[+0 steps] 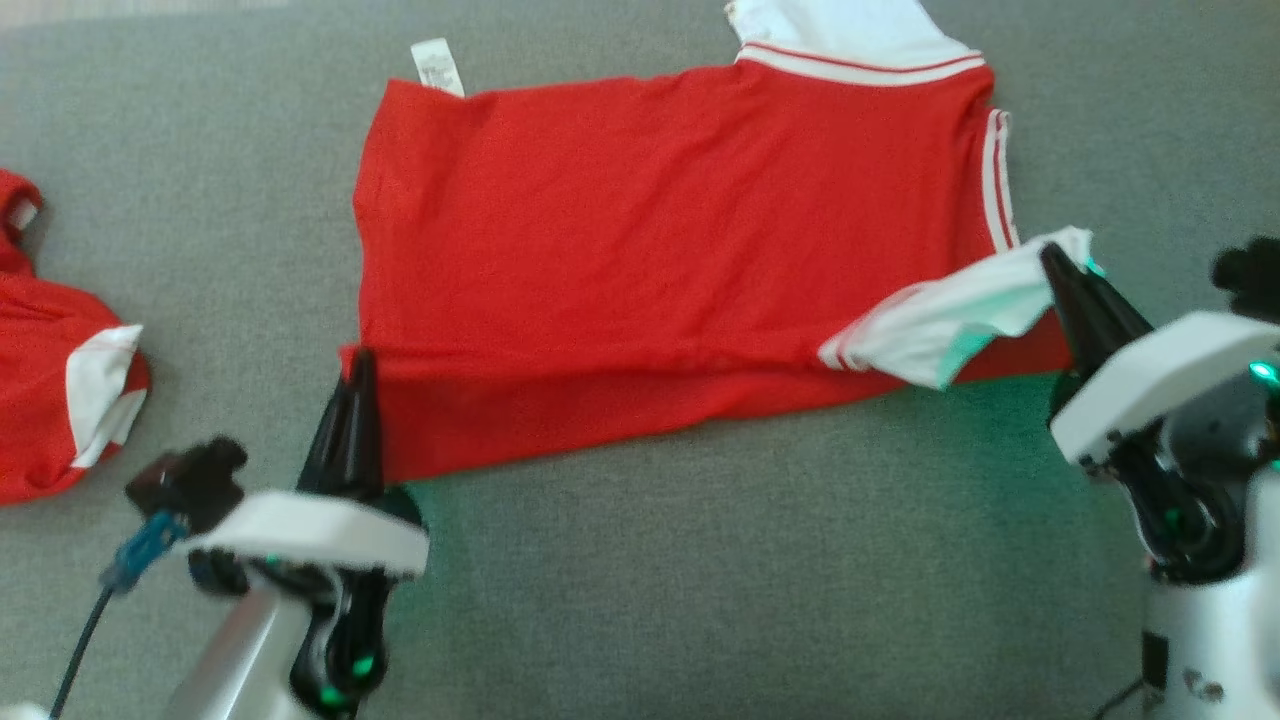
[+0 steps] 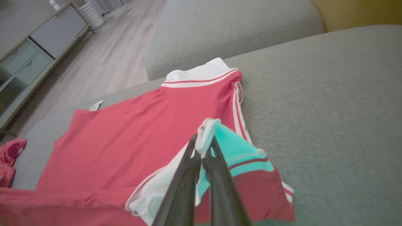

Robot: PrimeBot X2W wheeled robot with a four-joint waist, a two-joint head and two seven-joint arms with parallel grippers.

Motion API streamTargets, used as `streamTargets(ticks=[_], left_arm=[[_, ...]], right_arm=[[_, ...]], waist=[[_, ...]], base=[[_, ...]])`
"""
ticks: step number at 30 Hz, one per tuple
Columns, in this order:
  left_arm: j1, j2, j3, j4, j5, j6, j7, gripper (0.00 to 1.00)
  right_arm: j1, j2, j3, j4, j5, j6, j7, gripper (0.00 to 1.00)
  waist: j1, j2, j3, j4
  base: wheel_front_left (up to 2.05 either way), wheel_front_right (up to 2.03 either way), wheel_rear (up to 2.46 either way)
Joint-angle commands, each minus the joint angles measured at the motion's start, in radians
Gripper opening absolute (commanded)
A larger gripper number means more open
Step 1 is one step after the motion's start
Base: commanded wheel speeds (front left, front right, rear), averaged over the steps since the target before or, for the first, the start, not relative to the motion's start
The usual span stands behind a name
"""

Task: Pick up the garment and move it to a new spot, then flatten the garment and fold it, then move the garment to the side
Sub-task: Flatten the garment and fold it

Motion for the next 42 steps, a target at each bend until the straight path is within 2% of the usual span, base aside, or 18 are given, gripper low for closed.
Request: streamTargets(ticks=[1, 8, 9, 10, 11, 12, 13, 14, 15, 16, 22, 28, 35, 36, 37, 38, 42], left_arm=[[-0.056, 0.004, 0.036, -0.007, 0.015, -0.004, -0.017, 0.00], [-0.124, -0.034, 0.016, 0.109, 0.044, -0.003, -0.052, 0.00], [-0.127, -0.036, 0.012, 0.121, 0.047, -0.003, -0.052, 0.00], [-0.129, -0.038, 0.010, 0.132, 0.049, -0.001, -0.054, 0.00], [-0.131, -0.039, 0.009, 0.141, 0.052, 0.001, -0.055, 0.00], [-0.132, -0.040, 0.007, 0.149, 0.055, 0.004, -0.057, 0.00], [-0.132, -0.040, 0.007, 0.149, 0.055, 0.004, -0.057, 0.00], [-0.131, -0.041, 0.007, 0.158, 0.054, 0.005, -0.057, 0.19], [-0.130, -0.043, 0.006, 0.165, 0.052, 0.007, -0.056, 0.50], [-0.130, -0.042, 0.004, 0.171, 0.055, 0.008, -0.056, 1.00], [-0.109, -0.033, -0.004, 0.188, 0.088, 0.032, -0.088, 1.00], [-0.055, -0.020, -0.025, 0.188, 0.112, 0.075, -0.069, 1.00], [-0.075, -0.024, -0.063, 0.238, 0.123, 0.114, 0.017, 1.00], [-0.080, -0.025, -0.070, 0.247, 0.122, 0.114, 0.034, 0.79], [-0.085, -0.025, -0.077, 0.255, 0.122, 0.114, 0.051, 0.26], [-0.088, -0.025, -0.082, 0.262, 0.120, 0.115, 0.066, 0.00], [-0.089, -0.021, -0.095, 0.267, 0.116, 0.115, 0.098, 0.00]], right_arm=[[-0.047, -0.010, 0.026, -0.020, -0.006, 0.008, -0.011, 0.00], [-0.110, -0.019, 0.039, 0.078, -0.010, 0.008, -0.053, 0.00], [-0.116, -0.019, 0.038, 0.087, -0.009, 0.008, -0.060, 0.04], [-0.123, -0.019, 0.037, 0.096, -0.008, 0.008, -0.068, 0.27], [-0.129, -0.020, 0.035, 0.103, -0.010, 0.008, -0.080, 0.58], [-0.136, -0.020, 0.030, 0.111, -0.010, 0.008, -0.094, 1.00], [-0.136, -0.020, 0.030, 0.111, -0.010, 0.008, -0.094, 1.00], [-0.144, -0.019, 0.021, 0.119, -0.007, 0.008, -0.111, 1.00], [-0.155, -0.017, 0.010, 0.126, -0.004, 0.008, -0.136, 1.00], [-0.165, -0.016, 0.002, 0.134, -0.003, 0.008, -0.162, 1.00], [-0.182, -0.011, 0.017, 0.178, 0.004, 0.008, -0.251, 1.00], [-0.130, -0.025, 0.005, 0.162, -0.018, 0.008, -0.239, 1.00], [-0.071, -0.024, -0.040, 0.154, -0.066, 0.008, -0.211, 1.00], [-0.066, -0.023, -0.046, 0.159, -0.076, 0.008, -0.208, 1.00], [-0.064, -0.022, -0.053, 0.167, -0.087, 0.008, -0.205, 1.00], [-0.062, -0.021, -0.058, 0.177, -0.098, 0.008, -0.200, 1.00], [-0.077, -0.014, -0.084, 0.247, -0.144, 0.008, -0.187, 1.00]], waist=[[-0.0002, 0.0000, 0.020, 0.005], [-0.0002, 0.0000, 0.049, 0.006], [-0.0002, 0.0000, 0.051, 0.006], [-0.0002, 0.0000, 0.052, 0.006], [-0.0002, 0.0000, 0.053, 0.007], [-0.0002, 0.0000, 0.053, 0.008], [-0.0002, 0.0000, 0.053, 0.008], [-0.0002, 0.0000, 0.052, 0.009], [-0.0002, 0.0000, 0.051, 0.011], [-0.0002, 0.0000, 0.049, 0.012], [-0.0002, 0.0000, 0.021, 0.020], [-0.0002, 0.0000, -0.004, 0.020], [-0.0002, 0.0000, -0.001, 0.005], [-0.0002, 0.0000, 0.001, 0.002], [-0.0002, 0.0000, 0.003, -0.002], [-0.0002, 0.0000, 0.005, -0.006], [-0.0002, 0.0000, 0.020, -0.013]], base=[[0.00, 0.00, 0.00], [0.00, 0.00, 0.00], [0.00, 0.00, 0.00], [0.00, 0.00, 0.00], [0.00, 0.00, 0.00], [0.00, 0.00, 0.00], [0.00, 0.00, 0.00], [0.00, 0.00, 0.00], [0.00, 0.00, 0.00], [0.00, 0.00, 0.00], [0.00, 0.00, 0.00], [0.00, 0.00, 0.00], [0.00, 0.00, 0.00], [0.00, 0.00, 0.00], [0.00, 0.00, 0.00], [0.00, 0.00, 0.00], [0.00, 0.00, 0.00]])
